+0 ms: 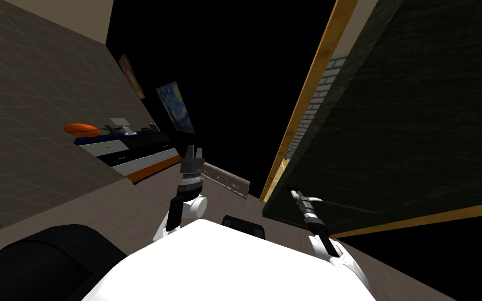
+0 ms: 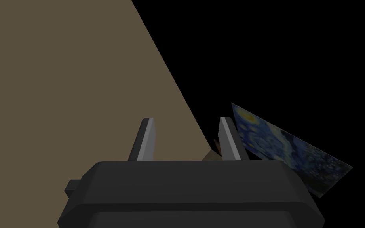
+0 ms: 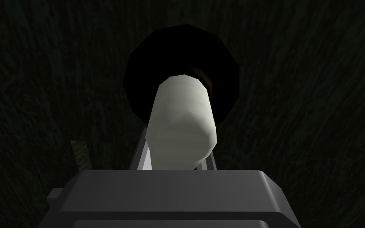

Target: Pull the door open

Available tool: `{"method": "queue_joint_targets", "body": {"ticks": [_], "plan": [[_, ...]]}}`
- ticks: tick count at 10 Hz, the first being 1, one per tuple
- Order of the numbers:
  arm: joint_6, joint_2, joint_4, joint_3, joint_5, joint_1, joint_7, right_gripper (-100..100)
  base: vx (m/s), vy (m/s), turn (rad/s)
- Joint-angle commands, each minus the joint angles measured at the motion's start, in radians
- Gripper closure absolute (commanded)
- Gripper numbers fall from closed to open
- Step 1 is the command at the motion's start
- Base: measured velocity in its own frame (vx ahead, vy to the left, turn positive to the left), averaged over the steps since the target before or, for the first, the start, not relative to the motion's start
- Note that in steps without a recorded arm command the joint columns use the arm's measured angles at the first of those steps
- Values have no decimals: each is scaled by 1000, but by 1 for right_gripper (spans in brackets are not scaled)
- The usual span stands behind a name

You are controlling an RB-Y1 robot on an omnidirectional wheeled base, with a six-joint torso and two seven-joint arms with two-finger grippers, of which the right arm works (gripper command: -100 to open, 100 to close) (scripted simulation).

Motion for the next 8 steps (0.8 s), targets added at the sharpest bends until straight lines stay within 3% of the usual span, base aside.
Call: {"method": "queue_joint_targets", "body": {"ticks": [1, 8], "plan": [[-26, -12, -1, 3, 14, 15, -19, 100, -139, -51, 85], [-135, -59, -6, 14, 70, 77, -98, 100, -171, -67, 102]]}}
